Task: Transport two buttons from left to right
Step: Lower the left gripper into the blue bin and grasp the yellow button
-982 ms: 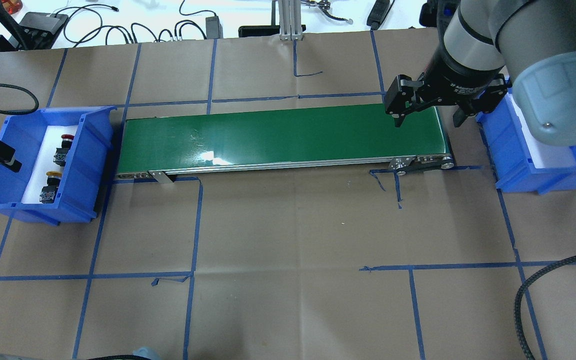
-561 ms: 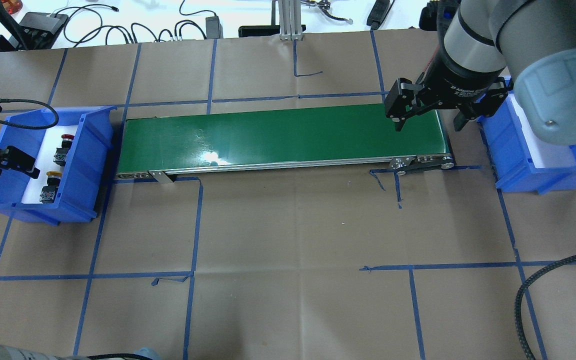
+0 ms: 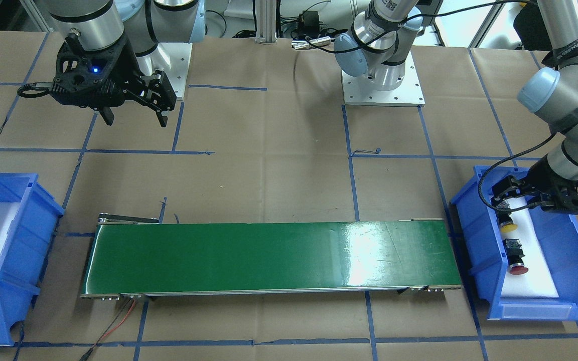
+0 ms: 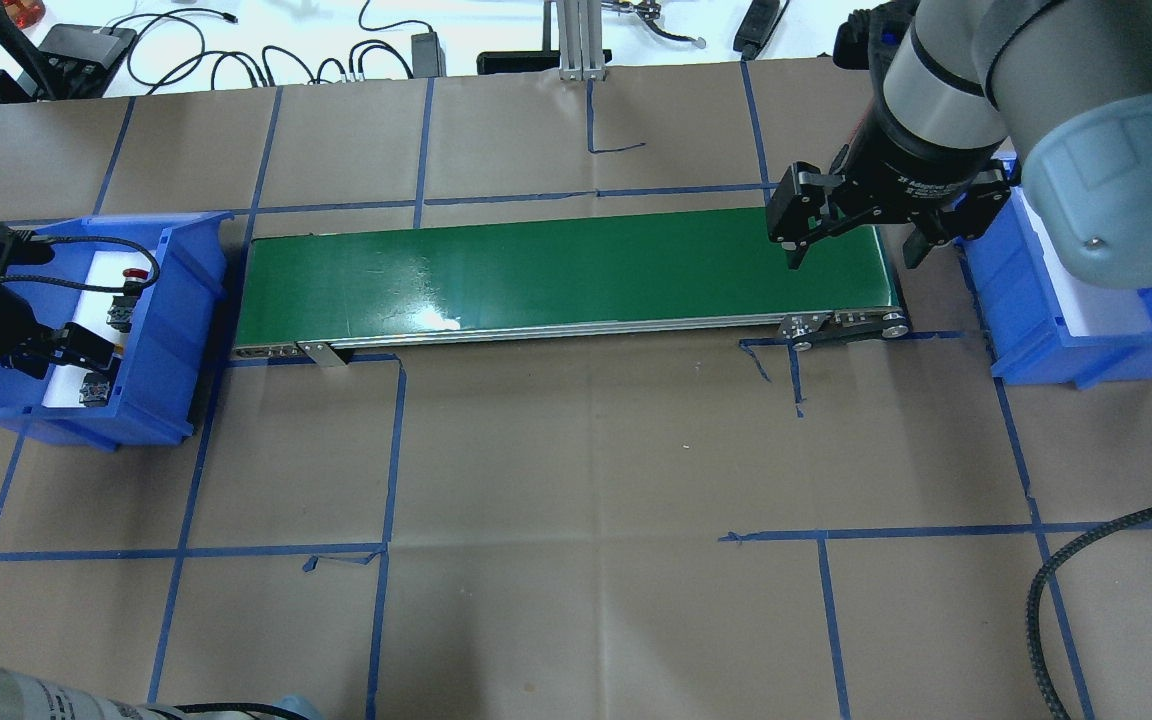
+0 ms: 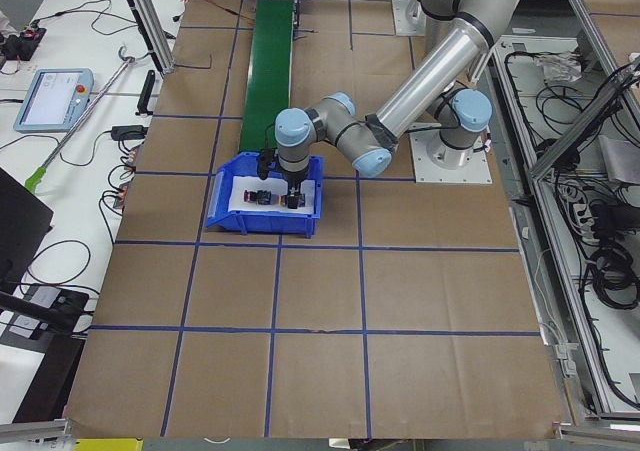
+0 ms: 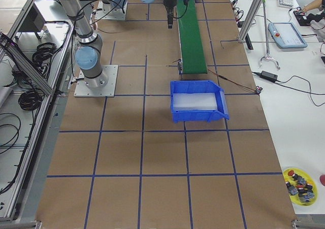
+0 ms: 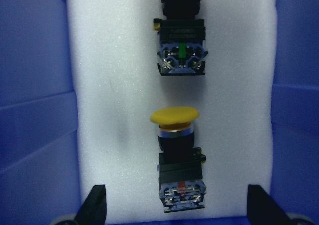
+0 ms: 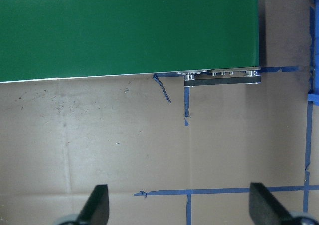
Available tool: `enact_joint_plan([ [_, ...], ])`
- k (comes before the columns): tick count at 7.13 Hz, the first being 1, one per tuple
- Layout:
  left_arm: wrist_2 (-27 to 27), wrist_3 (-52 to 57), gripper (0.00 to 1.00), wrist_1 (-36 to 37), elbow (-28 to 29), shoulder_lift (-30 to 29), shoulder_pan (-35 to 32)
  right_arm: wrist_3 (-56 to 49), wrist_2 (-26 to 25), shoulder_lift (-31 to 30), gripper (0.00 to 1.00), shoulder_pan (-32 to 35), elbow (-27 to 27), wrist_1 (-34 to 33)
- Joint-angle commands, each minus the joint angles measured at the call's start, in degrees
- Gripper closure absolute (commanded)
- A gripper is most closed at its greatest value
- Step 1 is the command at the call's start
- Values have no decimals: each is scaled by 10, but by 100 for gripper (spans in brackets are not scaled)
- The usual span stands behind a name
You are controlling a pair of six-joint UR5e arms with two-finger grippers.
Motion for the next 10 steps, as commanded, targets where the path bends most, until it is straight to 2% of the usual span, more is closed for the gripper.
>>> enact_joint_plan([
  [1, -1, 0, 1, 26, -2, -24, -4, 1, 2, 1, 0, 0, 1, -1],
  [2, -1, -1, 1, 27, -3, -29, -5, 2, 1, 3, 0, 0, 1, -1],
  [3, -2, -1, 5, 28, -3, -30, -5, 4, 1, 2, 0, 0, 2, -1],
  [4, -1, -1, 16, 28, -2, -30, -5, 7, 1, 0, 0, 0, 1, -1],
  [5, -2, -1, 27, 28, -2, -31, -4, 7, 0, 2, 0, 0, 1, -1],
  [8, -1, -1, 85, 28, -2, -31, -4, 7, 0, 2, 0, 0, 0, 0],
  [9, -1, -2, 98, 26, 4, -30, -4, 7, 0, 1, 0, 0, 0, -1],
  [10, 0, -2, 100, 20, 15, -21, -5, 7, 0, 0, 0, 0, 0, -1],
])
